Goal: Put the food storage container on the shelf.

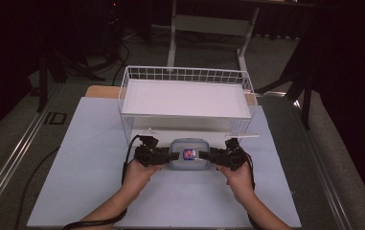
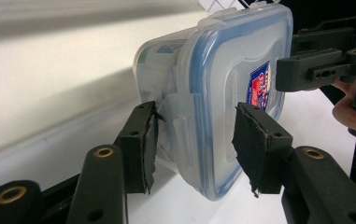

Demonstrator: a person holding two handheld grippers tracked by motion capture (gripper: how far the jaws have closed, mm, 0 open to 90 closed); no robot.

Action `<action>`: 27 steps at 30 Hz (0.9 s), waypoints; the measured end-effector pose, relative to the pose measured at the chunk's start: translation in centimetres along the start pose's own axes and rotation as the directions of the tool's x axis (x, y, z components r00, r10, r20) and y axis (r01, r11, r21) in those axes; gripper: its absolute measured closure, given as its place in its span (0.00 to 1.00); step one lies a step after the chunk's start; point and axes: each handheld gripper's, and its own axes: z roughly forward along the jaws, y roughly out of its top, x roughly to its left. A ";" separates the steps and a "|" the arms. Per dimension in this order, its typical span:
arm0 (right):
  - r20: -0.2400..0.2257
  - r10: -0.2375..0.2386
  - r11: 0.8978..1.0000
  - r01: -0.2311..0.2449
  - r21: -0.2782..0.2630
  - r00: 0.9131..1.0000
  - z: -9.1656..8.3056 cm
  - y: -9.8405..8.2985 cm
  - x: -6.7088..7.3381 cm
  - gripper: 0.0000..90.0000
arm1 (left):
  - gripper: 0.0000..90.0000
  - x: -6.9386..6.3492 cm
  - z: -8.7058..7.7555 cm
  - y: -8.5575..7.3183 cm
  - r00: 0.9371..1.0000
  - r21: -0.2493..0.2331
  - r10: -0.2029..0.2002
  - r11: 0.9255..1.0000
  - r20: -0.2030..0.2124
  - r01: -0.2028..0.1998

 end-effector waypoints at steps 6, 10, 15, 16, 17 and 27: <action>0.018 -0.003 0.999 0.004 -0.041 1.000 0.8 1.0 -0.8 0.51 | 0.57 1.5 0.8 1.1 0.999 -0.025 0.041 0.999 0.003 -0.041; 0.026 0.014 0.999 -0.013 -0.050 1.000 1.9 1.1 -1.4 0.51 | 0.57 2.7 1.3 1.1 1.000 -0.021 0.024 0.999 -0.001 -0.024; 0.037 0.018 0.999 -0.016 -0.048 0.999 3.2 1.3 -1.9 0.51 | 0.57 3.8 2.0 0.9 1.000 -0.027 0.009 1.000 -0.002 -0.009; 0.038 0.025 0.998 -0.023 -0.051 0.999 3.3 1.4 -2.0 0.50 | 0.56 3.9 2.0 1.0 1.000 -0.028 0.009 1.000 -0.005 -0.009; 0.039 0.026 0.998 -0.024 -0.055 0.999 3.4 1.4 -2.1 0.50 | 0.56 4.0 2.2 1.0 1.000 -0.025 0.007 1.000 -0.005 -0.008; 0.022 0.072 0.995 -0.070 -0.071 0.997 3.9 1.6 -2.9 0.50 | 0.56 4.1 2.5 1.4 0.999 -0.053 0.017 0.998 0.036 -0.015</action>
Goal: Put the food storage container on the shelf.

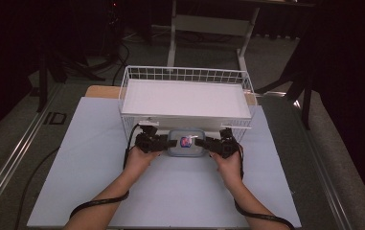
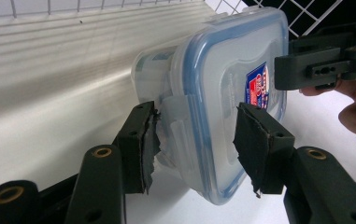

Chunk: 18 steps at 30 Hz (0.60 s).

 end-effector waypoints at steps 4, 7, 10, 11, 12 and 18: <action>-0.002 0.015 1.000 -0.015 -0.017 1.000 0.1 -0.1 -0.1 0.49 | 0.55 0.6 -0.1 0.0 0.999 -0.014 0.033 0.999 -0.032 -0.034; 0.017 0.004 1.000 -0.004 -0.012 1.000 0.3 0.1 0.0 0.48 | 0.54 0.6 0.1 0.1 0.999 -0.017 0.023 1.000 -0.042 -0.024; 0.013 0.013 1.000 -0.013 -0.014 1.000 0.4 0.2 -0.2 0.47 | 0.53 0.4 0.2 0.1 0.999 -0.033 0.024 0.999 -0.028 -0.025; 0.013 0.013 1.000 -0.013 -0.014 1.000 0.4 0.2 -0.2 0.47 | 0.54 0.4 0.2 0.1 0.999 -0.033 0.024 0.999 -0.028 -0.025; 0.013 0.017 1.000 -0.017 -0.016 1.000 0.5 0.2 -0.2 0.47 | 0.54 0.5 0.3 0.2 0.999 -0.036 0.032 0.999 -0.042 -0.033; 0.054 0.024 0.998 -0.020 -0.065 0.998 0.5 -0.1 -0.3 0.52 | 0.48 0.8 0.5 -0.1 0.992 -0.075 0.059 0.995 -0.114 -0.067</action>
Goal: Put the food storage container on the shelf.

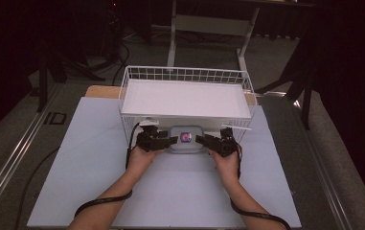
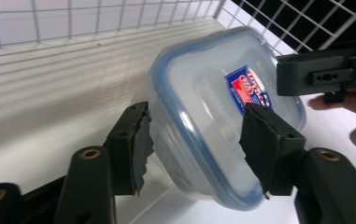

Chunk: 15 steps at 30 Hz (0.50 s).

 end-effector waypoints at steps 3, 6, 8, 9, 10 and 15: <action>0.031 -0.025 1.000 0.025 0.015 0.999 0.1 0.1 0.4 0.52 | 0.47 0.1 -0.2 0.0 0.999 -0.018 0.030 0.999 -0.033 -0.031; 0.044 -0.030 0.999 0.030 0.017 0.999 0.0 0.2 0.6 0.52 | 0.45 -0.3 -0.7 0.0 0.998 -0.029 0.058 0.998 -0.036 -0.059; 0.064 -0.091 0.996 0.092 -0.015 0.994 -0.5 0.2 1.0 0.52 | 0.43 -0.7 -1.2 -0.1 0.997 -0.031 0.075 0.997 -0.032 -0.076; 0.060 -0.079 0.997 0.079 -0.011 0.995 -0.8 0.1 1.3 0.52 | 0.39 -0.9 -1.4 -0.3 0.998 -0.034 0.067 0.997 -0.022 -0.068; 0.053 -0.091 0.995 0.092 -0.023 0.994 -1.0 0.1 1.3 0.52 | 0.38 -1.0 -1.7 -0.4 0.997 -0.033 0.081 0.996 -0.016 -0.082; 0.054 -0.138 0.990 0.140 -0.033 0.989 -2.3 -0.6 2.7 0.53 | 0.29 -2.6 -2.7 -1.6 0.981 0.013 0.164 0.986 -0.107 -0.163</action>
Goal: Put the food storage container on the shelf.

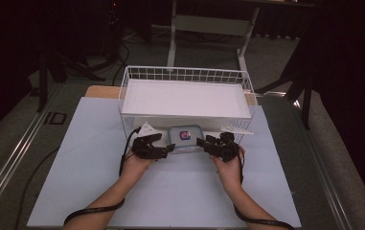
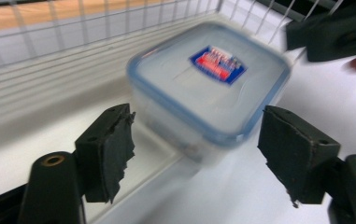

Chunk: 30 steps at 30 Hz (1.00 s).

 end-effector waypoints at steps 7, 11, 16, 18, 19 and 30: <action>-0.040 -0.055 0.998 0.056 0.030 0.998 -0.7 -1.0 1.9 0.66 | 0.16 -0.5 -1.1 -1.0 1.000 -0.019 0.024 1.000 -0.008 -0.024; -0.045 -0.086 0.995 0.089 0.054 0.995 -0.4 -1.6 2.5 0.79 | 0.07 -0.6 -1.7 -1.7 0.999 -0.031 0.045 0.999 0.014 -0.044; -0.052 -0.112 0.990 0.116 0.082 0.992 0.2 -2.1 3.0 0.93 | 0.03 -0.9 -2.5 -2.5 0.999 -0.026 0.038 0.999 0.033 -0.038; -0.055 -0.121 0.988 0.125 0.091 0.991 0.5 -2.3 3.2 0.95 | 0.03 -0.9 -2.8 -2.8 0.998 -0.018 0.030 0.999 0.046 -0.029; -0.054 -0.125 0.987 0.129 0.095 0.991 0.7 -2.3 3.2 0.96 | 0.03 -1.0 -2.9 -3.0 0.998 -0.020 0.027 0.999 0.050 -0.026; -0.036 -0.121 0.985 0.125 0.120 0.992 2.2 -2.8 3.1 1.00 | 0.03 -2.3 -3.8 -4.3 0.994 -0.024 0.038 0.999 0.099 -0.036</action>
